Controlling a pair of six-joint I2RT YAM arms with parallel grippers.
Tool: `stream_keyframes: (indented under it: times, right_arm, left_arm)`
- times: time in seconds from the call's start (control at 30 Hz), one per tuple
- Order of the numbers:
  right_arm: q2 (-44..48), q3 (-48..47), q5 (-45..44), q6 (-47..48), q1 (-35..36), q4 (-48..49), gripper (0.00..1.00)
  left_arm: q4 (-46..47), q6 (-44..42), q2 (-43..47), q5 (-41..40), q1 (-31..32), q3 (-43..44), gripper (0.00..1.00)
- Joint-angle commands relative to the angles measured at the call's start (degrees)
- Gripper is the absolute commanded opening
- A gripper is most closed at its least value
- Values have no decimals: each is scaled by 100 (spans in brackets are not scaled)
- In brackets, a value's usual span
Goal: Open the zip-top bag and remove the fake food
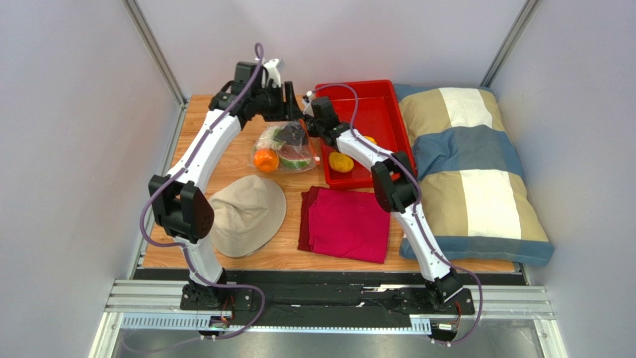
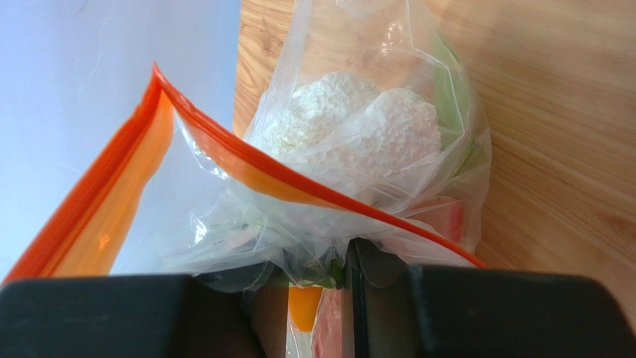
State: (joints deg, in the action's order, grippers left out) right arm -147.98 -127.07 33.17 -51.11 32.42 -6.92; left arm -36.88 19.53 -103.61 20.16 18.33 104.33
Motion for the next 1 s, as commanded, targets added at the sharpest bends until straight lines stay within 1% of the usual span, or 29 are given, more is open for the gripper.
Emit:
stream_keyframes:
  times: [0.0, 0.07, 0.13, 0.17, 0.2, 0.23, 0.3, 0.5, 0.67, 0.77, 0.87, 0.9, 0.93, 0.97]
  right_arm:
    - [542, 68, -188, 171, 18, -300, 0]
    - [613, 129, -232, 320, 18, -380, 0]
    - [700, 191, -302, 470, 27, -494, 0]
    - [796, 252, -363, 636, 36, -538, 0]
    - [841, 279, -407, 707, 62, -634, 0]
    - [876, 314, -495, 786, 62, -688, 0]
    - [999, 445, -557, 875, 62, -732, 0]
    - [1157, 639, -478, 989, 62, -679, 0]
    - [1166, 551, -469, 1068, 71, -723, 0]
    - [1184, 578, -443, 1103, 88, -741, 0]
    - [1210, 578, -443, 1156, 150, -802, 0]
    - [1210, 578, -451, 1174, 159, -811, 0]
    - [1236, 586, -452, 1200, 159, -811, 0]
    - [1254, 595, -469, 1200, 168, -837, 0]
  left_arm:
    - [-55, -503, 166, -776, 259, -124, 68]
    - [-265, -424, -8, -1065, 259, 148, 69]
    - [-380, -380, -176, -1111, 259, 550, 70]
    - [-616, -354, -377, -1155, 259, 718, 70]
    - [-731, -327, -483, -1181, 259, 1042, 68]
    - [-846, -283, -580, -1216, 259, 1184, 68]
    - [-1031, -335, -791, -1147, 259, 1422, 64]
    - [-1102, -643, -1011, -954, 259, 1484, 63]
    - [-1119, -819, -1117, -724, 259, 1449, 70]
    - [-1041, -968, -1144, -593, 268, 1415, 72]
    - [-1031, -995, -1214, -557, 259, 1406, 72]
    - [-1031, -1012, -1240, -523, 259, 1405, 70]
    - [-1075, -1021, -1284, -461, 259, 1414, 60]
    - [-1084, -1021, -1284, -435, 259, 1406, 54]
